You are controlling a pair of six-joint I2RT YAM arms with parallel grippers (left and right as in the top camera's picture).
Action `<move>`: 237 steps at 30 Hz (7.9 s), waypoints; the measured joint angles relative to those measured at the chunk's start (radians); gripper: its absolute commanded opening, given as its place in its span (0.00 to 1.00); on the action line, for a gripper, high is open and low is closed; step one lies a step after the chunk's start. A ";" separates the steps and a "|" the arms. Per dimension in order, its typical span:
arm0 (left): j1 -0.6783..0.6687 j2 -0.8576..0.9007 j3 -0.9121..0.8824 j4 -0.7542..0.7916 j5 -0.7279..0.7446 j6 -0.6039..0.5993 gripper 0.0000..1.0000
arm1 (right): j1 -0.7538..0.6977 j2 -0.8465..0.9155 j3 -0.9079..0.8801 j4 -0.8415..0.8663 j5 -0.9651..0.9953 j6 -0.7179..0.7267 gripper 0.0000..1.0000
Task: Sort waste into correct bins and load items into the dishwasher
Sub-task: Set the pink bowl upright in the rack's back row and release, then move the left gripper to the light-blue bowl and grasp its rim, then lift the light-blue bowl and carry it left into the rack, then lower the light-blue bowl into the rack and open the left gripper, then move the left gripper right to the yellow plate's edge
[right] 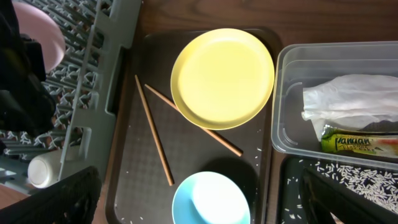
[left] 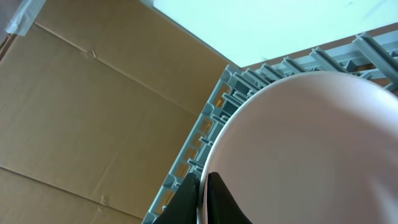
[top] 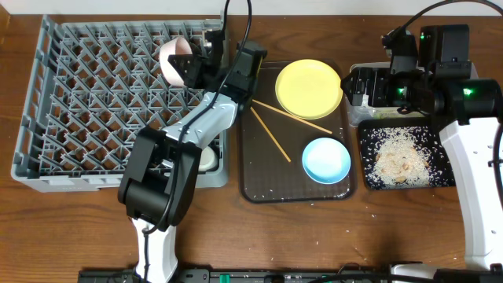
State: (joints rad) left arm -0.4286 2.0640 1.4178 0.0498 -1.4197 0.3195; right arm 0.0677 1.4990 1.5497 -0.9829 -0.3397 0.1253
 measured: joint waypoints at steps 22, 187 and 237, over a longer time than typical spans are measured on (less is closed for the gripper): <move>-0.079 0.000 -0.002 -0.001 0.042 0.014 0.41 | 0.000 0.000 0.000 0.000 0.000 0.000 0.99; -0.086 -0.154 -0.073 -0.921 0.002 -0.825 0.07 | 0.000 0.000 -0.001 0.000 0.000 0.000 0.99; -0.111 -0.363 -0.002 -0.991 0.886 -0.755 0.79 | 0.000 0.000 -0.001 0.000 0.000 0.000 0.99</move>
State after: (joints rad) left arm -0.5396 1.7012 1.4162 -0.9409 -0.5335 -0.4355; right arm 0.0677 1.4990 1.5490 -0.9833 -0.3393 0.1249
